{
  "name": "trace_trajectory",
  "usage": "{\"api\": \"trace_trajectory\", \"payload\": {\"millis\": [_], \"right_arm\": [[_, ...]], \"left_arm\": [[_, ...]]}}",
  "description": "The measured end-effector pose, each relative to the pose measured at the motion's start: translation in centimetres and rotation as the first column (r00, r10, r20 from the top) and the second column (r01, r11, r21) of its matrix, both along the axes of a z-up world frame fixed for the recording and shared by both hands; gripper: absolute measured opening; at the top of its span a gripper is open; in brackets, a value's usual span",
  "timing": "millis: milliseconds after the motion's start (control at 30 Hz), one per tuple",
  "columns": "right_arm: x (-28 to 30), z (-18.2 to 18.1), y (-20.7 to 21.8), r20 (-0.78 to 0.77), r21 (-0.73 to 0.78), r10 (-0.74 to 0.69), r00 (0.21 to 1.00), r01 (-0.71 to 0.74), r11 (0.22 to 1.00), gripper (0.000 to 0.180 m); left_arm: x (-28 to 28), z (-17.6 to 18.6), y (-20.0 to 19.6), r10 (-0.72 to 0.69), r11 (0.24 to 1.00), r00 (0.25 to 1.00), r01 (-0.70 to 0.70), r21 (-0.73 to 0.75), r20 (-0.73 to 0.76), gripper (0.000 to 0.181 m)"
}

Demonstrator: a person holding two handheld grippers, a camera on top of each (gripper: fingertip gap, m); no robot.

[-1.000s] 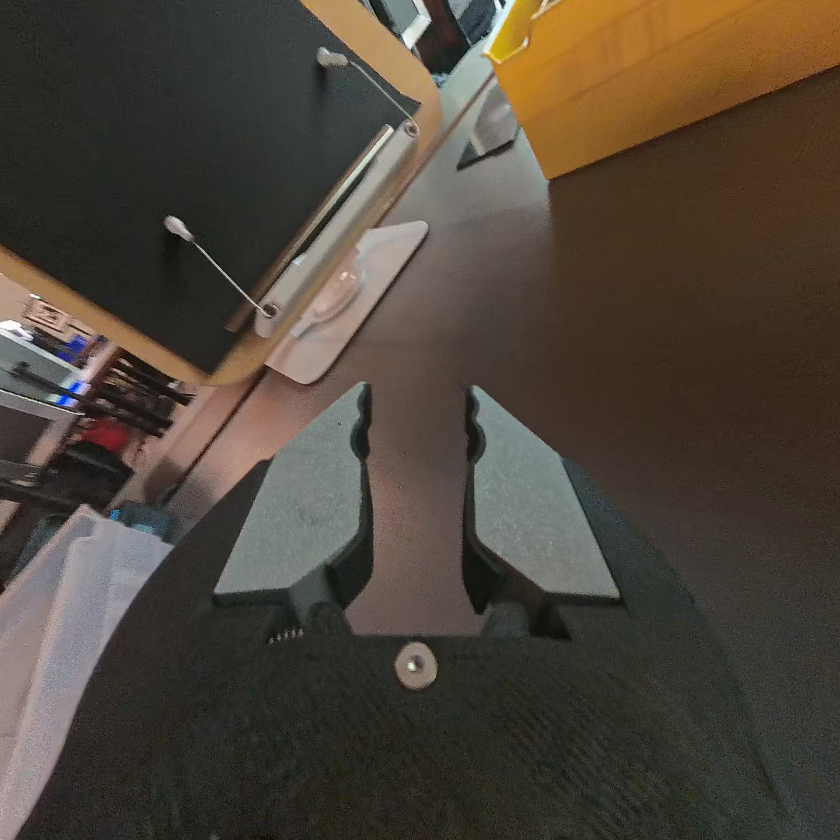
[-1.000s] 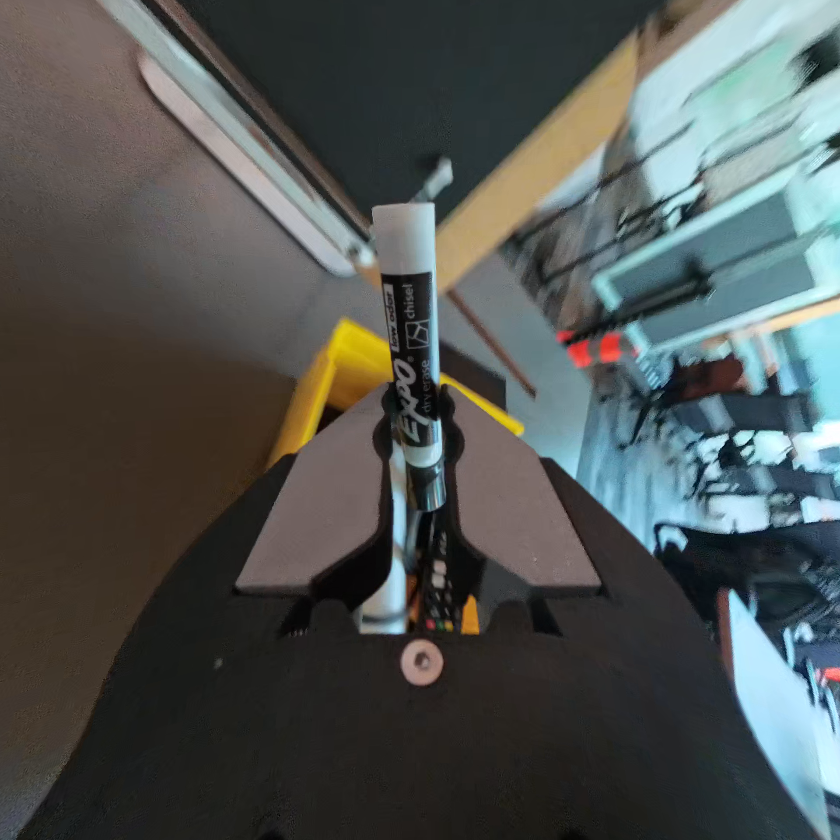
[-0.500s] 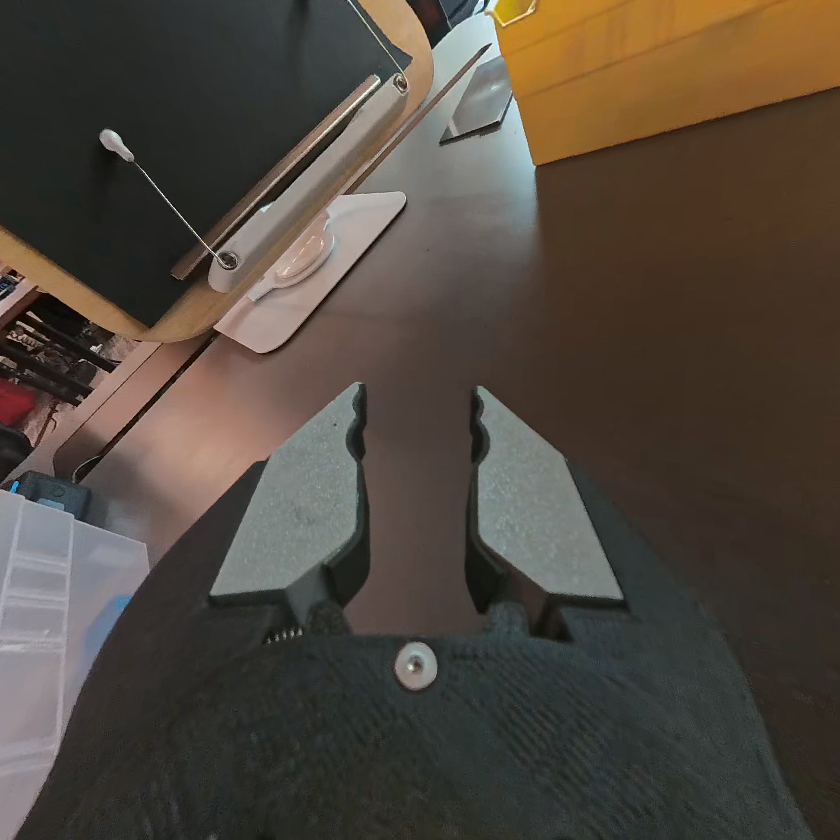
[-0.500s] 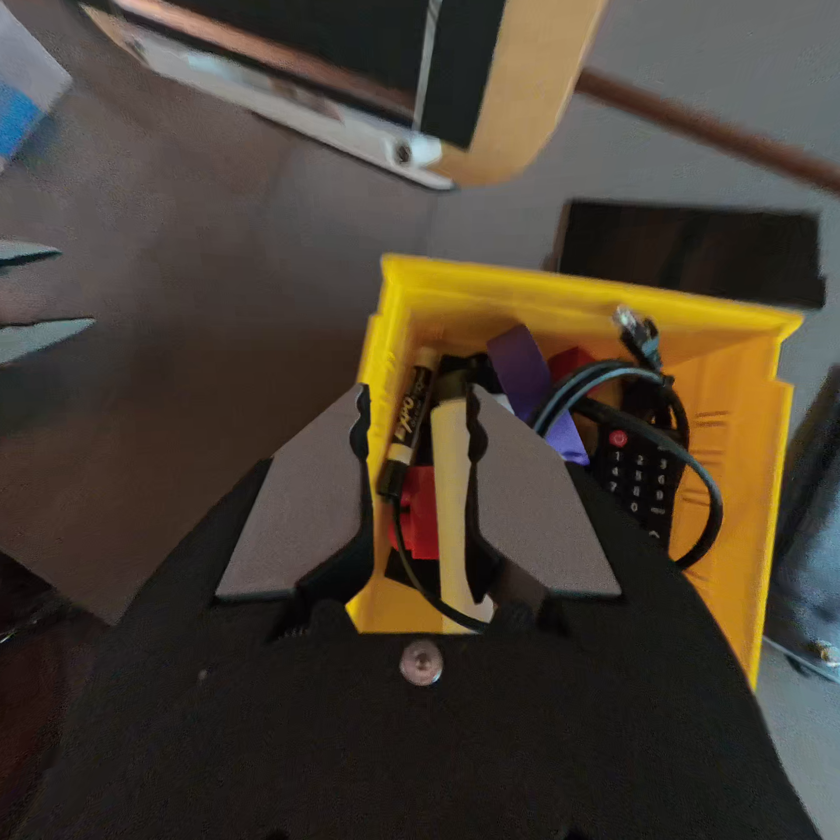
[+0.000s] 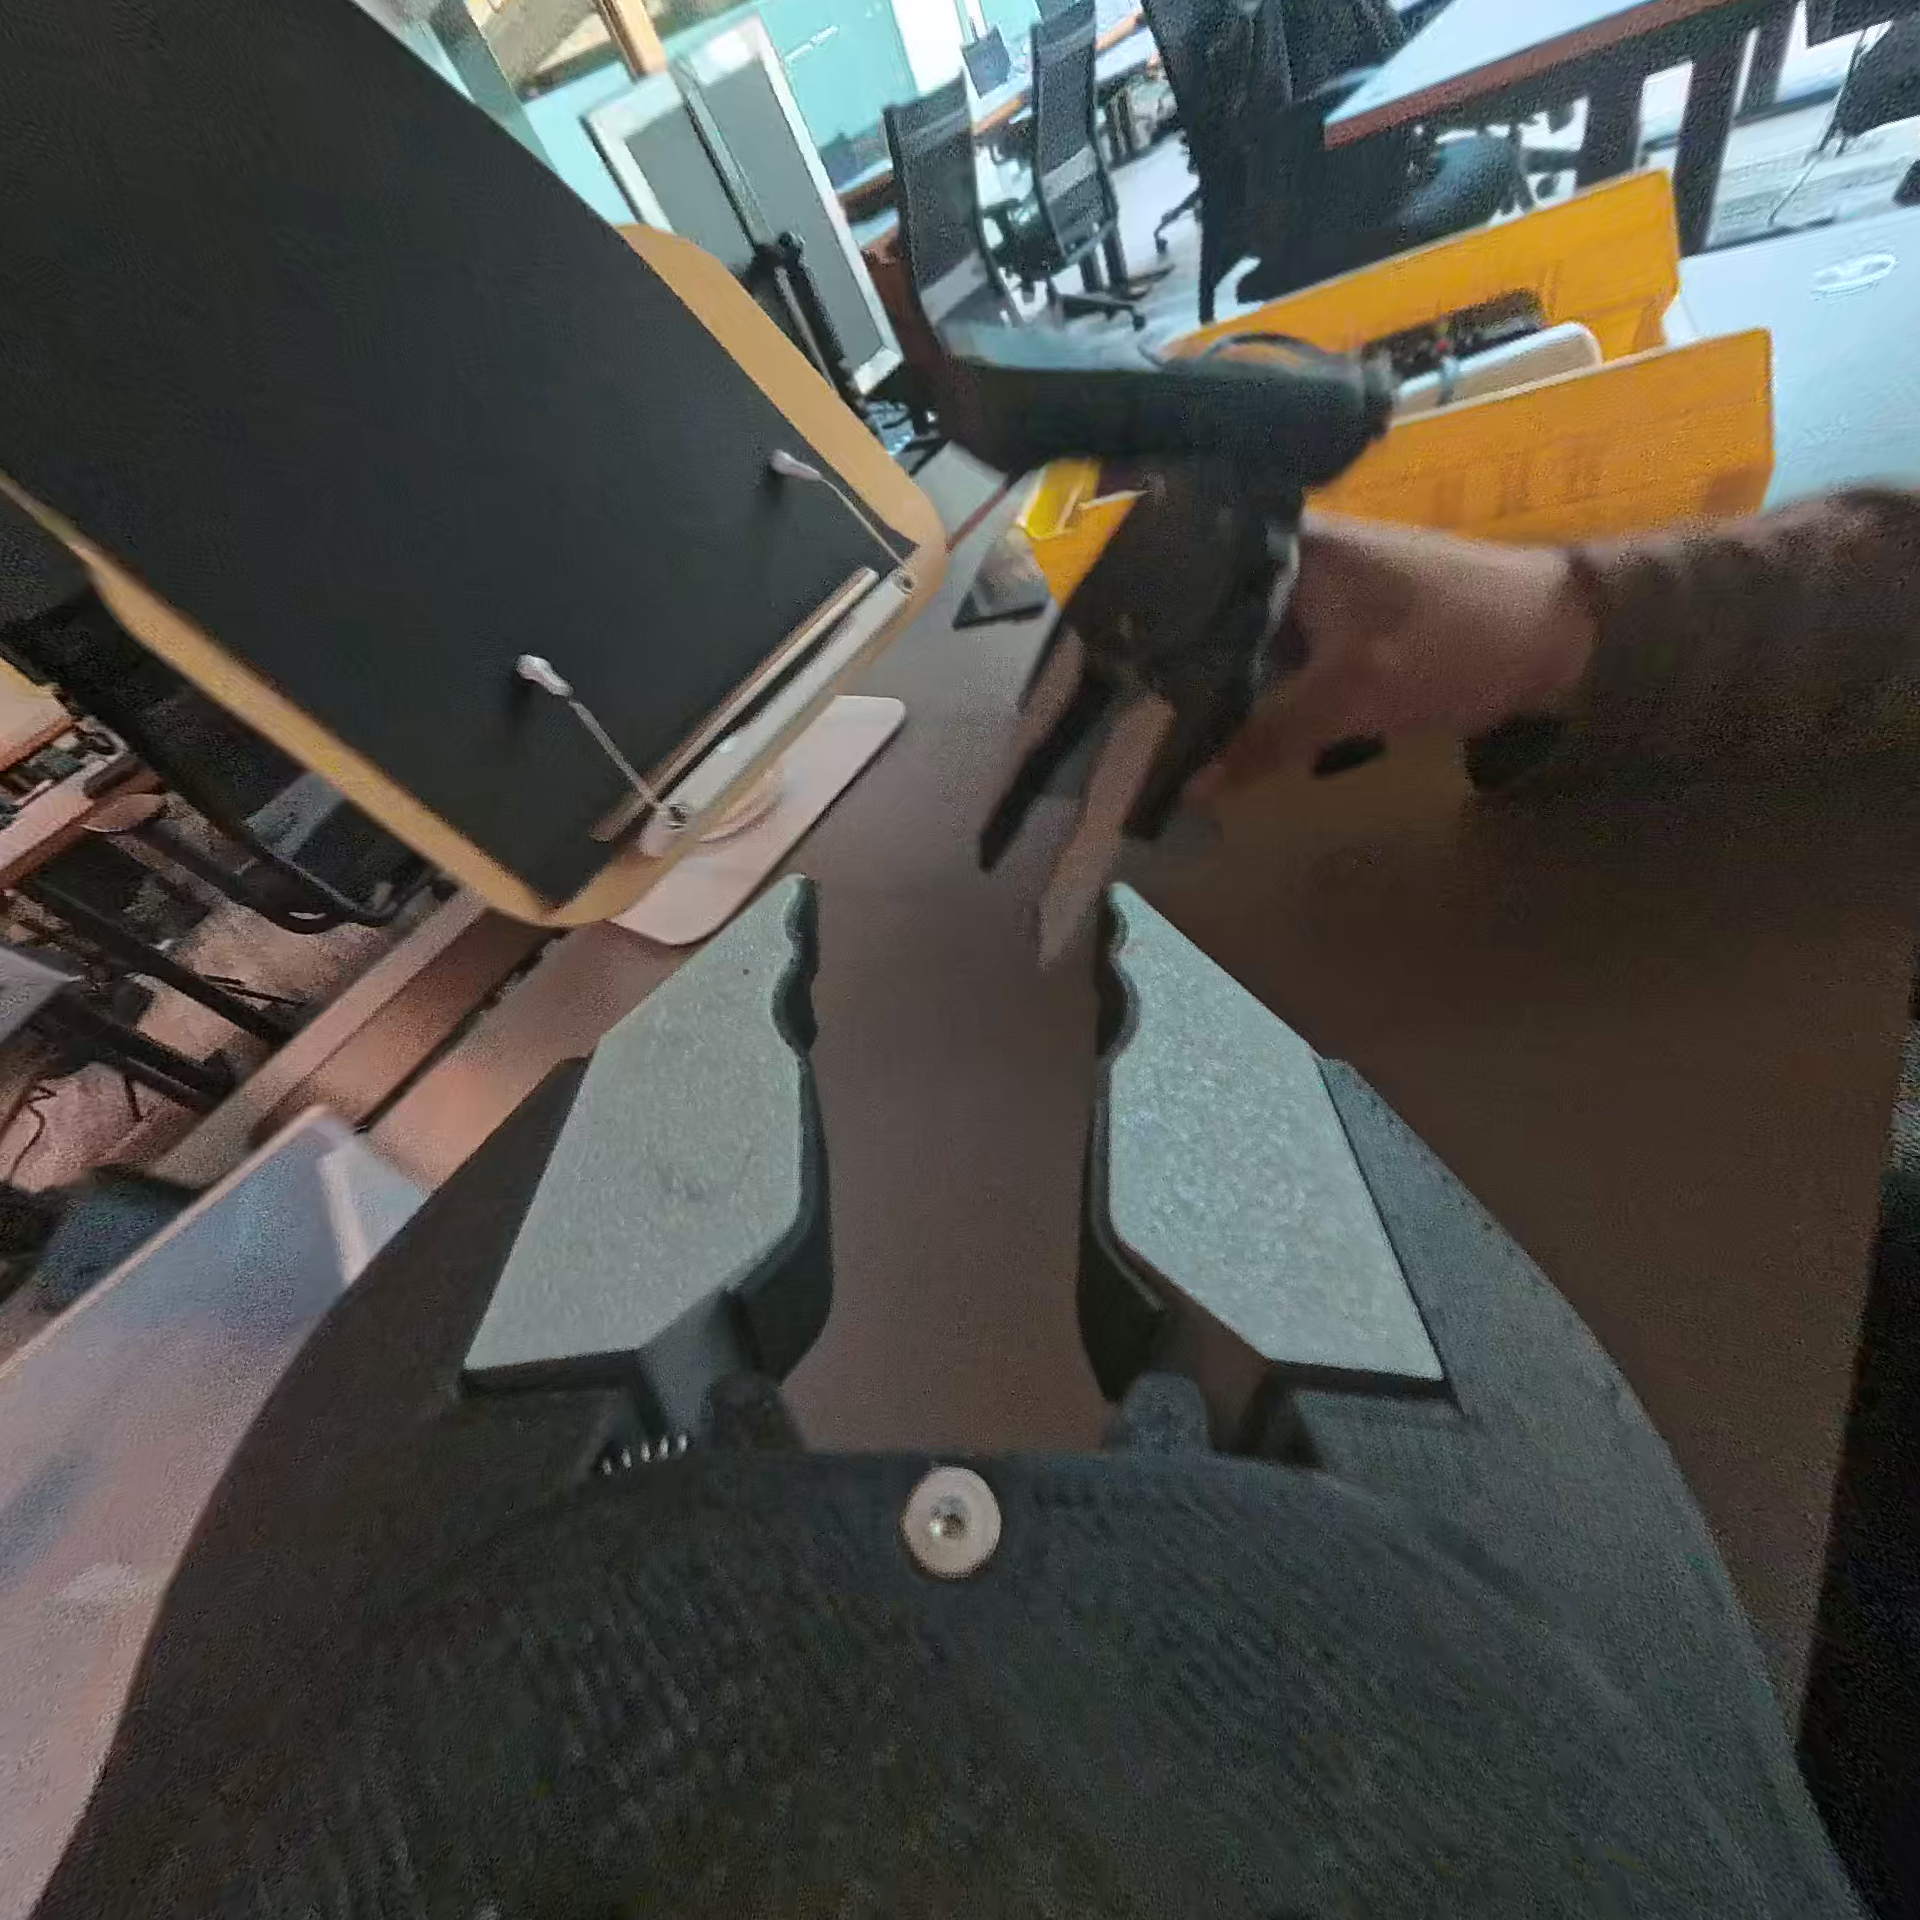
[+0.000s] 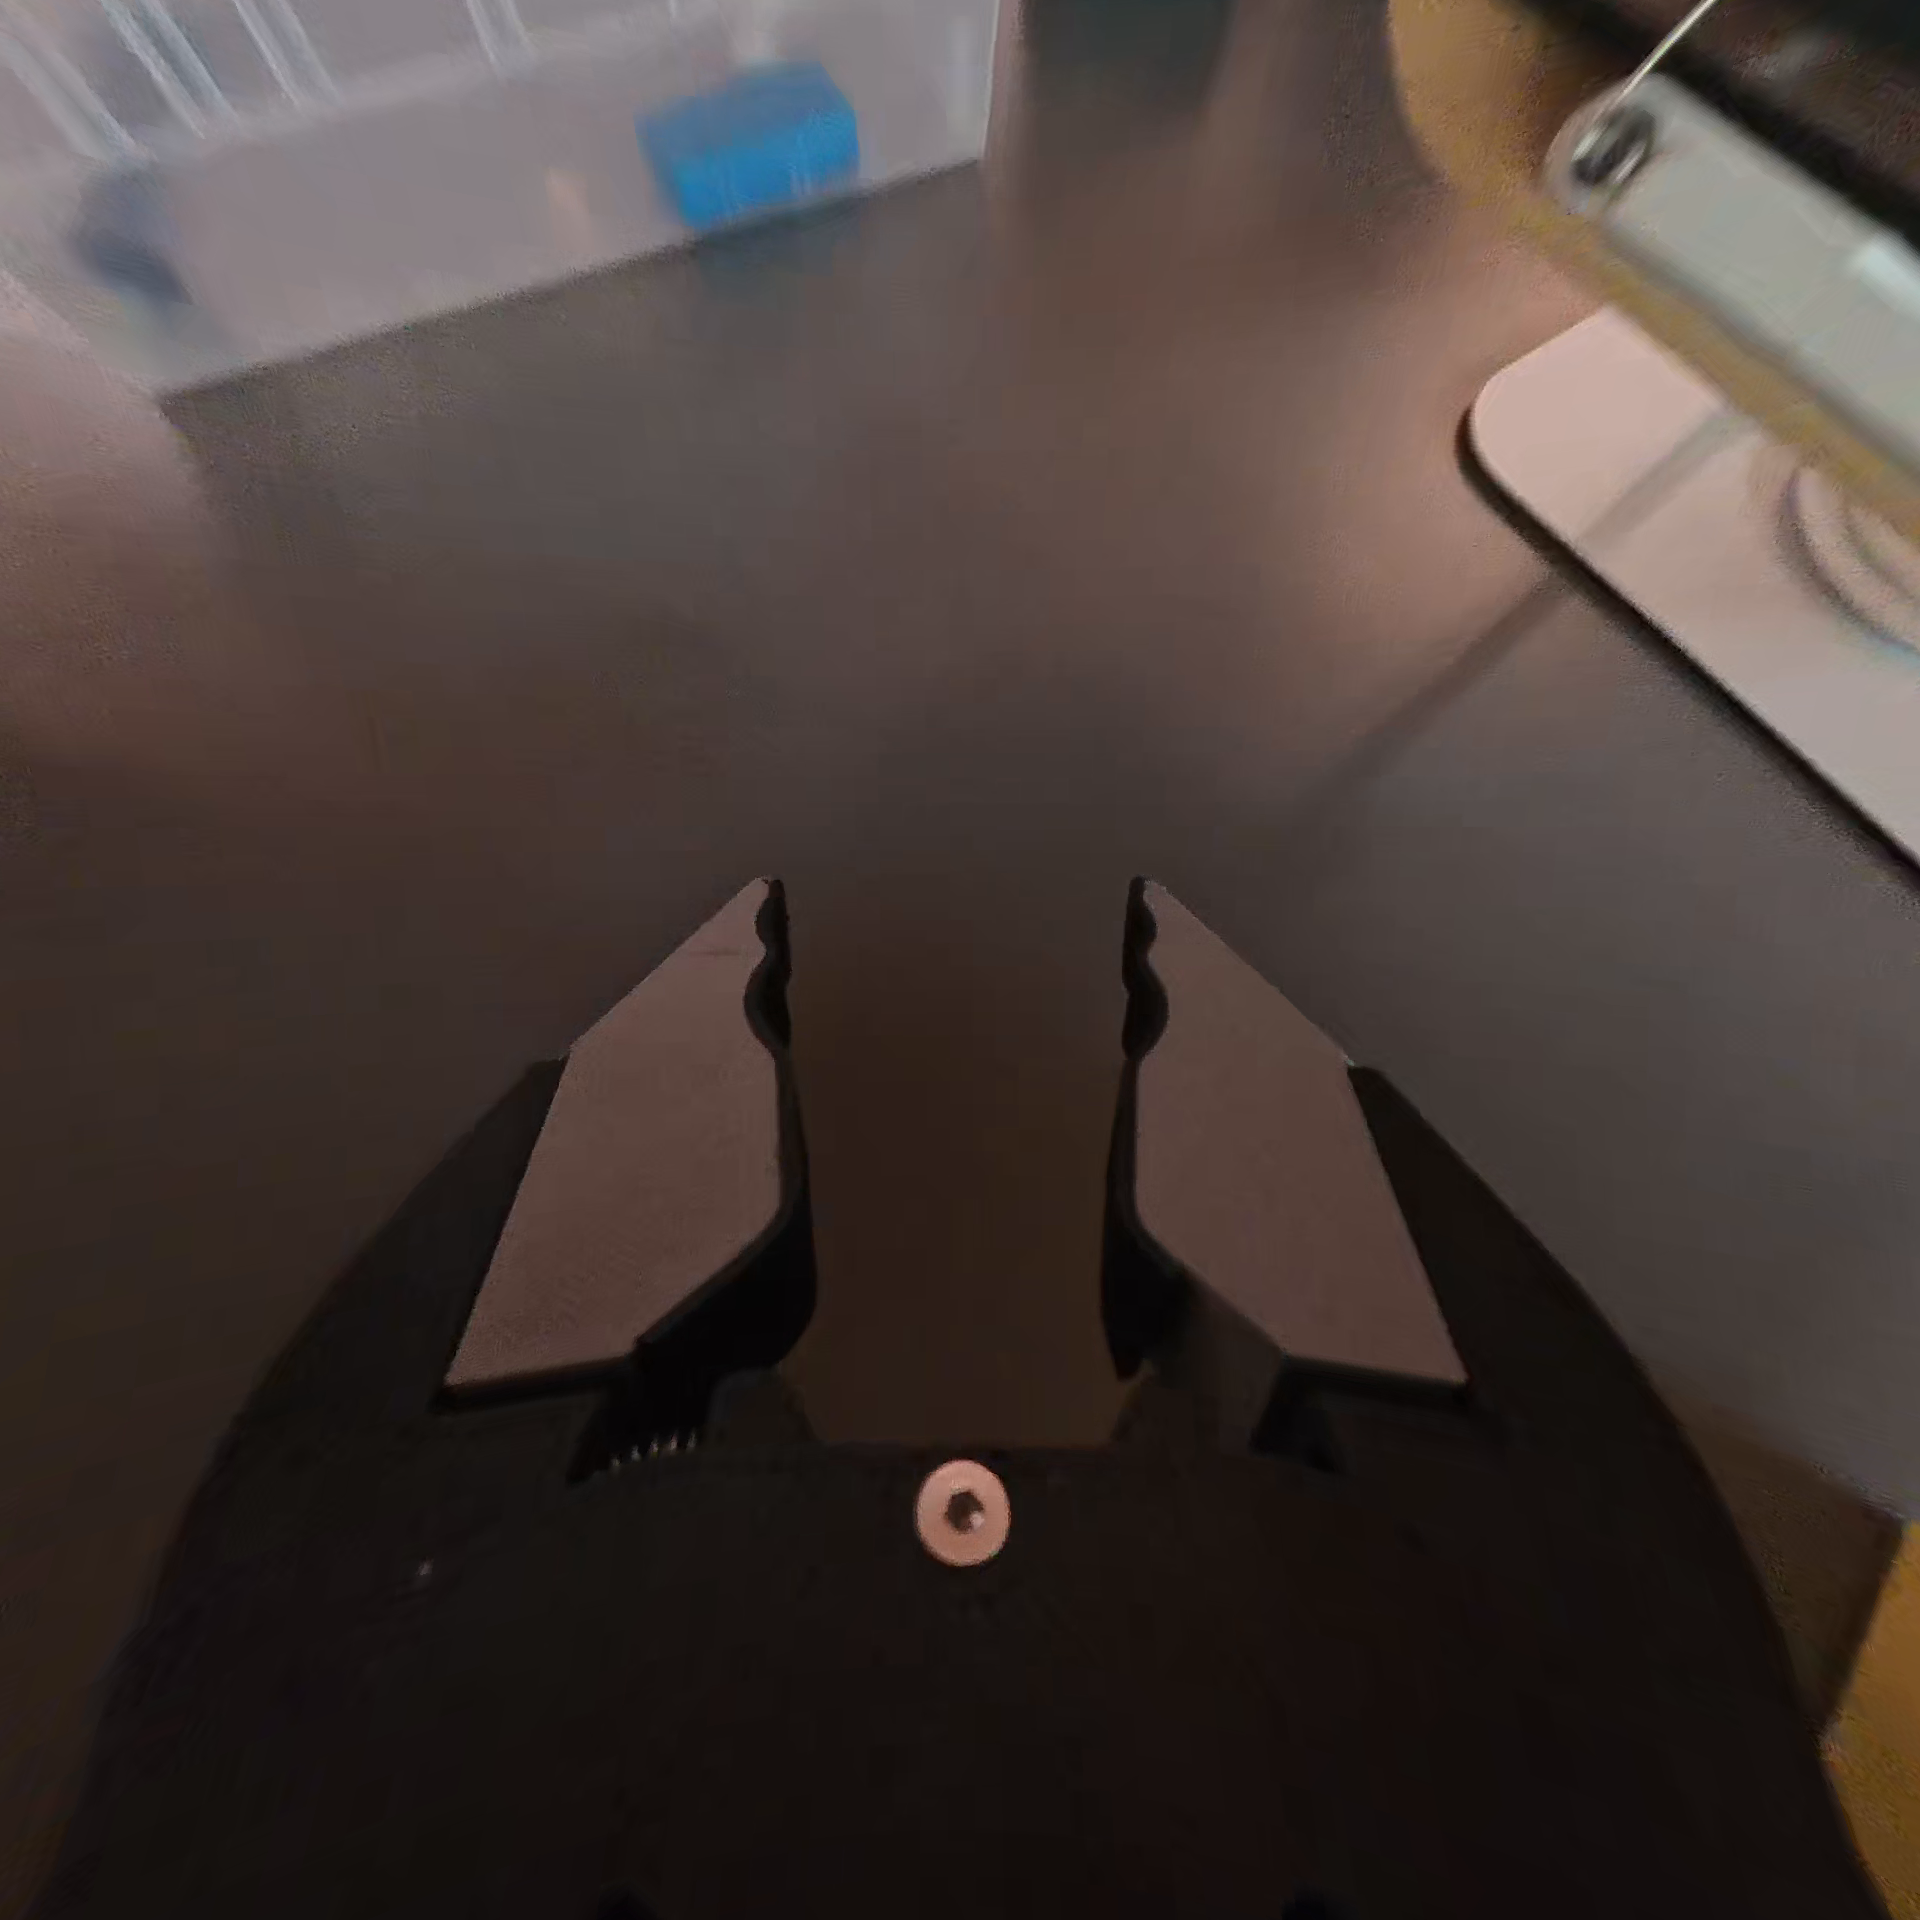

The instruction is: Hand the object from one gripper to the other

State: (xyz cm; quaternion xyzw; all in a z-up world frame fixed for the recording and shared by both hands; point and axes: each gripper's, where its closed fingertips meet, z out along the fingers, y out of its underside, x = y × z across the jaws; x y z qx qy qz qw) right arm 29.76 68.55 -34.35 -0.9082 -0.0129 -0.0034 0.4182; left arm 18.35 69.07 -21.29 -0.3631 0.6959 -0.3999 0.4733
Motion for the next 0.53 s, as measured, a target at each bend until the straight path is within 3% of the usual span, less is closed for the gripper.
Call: {"api": "trace_trajectory", "payload": {"millis": [100,200,367,533], "right_arm": [[0.0,-2.5,0.2,0.060,-0.072,0.011,0.998,-0.006,0.997,0.067],[0.9,-1.9,0.5,0.163,-0.037,-0.002,0.987,0.008,0.999,0.068],[0.6,-2.0,0.6,0.122,-0.016,-0.001,0.993,0.002,1.000,0.068],[0.9,-1.7,0.5,0.125,0.003,-0.006,0.992,0.006,1.000,0.068]], "left_arm": [[-2.5,3.3,4.3,0.045,0.999,0.999,-0.045,-0.019,-0.002,0.054],[-2.7,3.6,12.2,0.198,0.980,0.978,-0.197,0.016,-0.073,0.057],[0.7,-3.5,24.2,0.359,0.928,0.866,-0.371,0.033,-0.348,0.054],[4.1,-12.0,29.3,0.375,0.880,0.707,-0.474,-0.008,-0.600,0.066]]}}
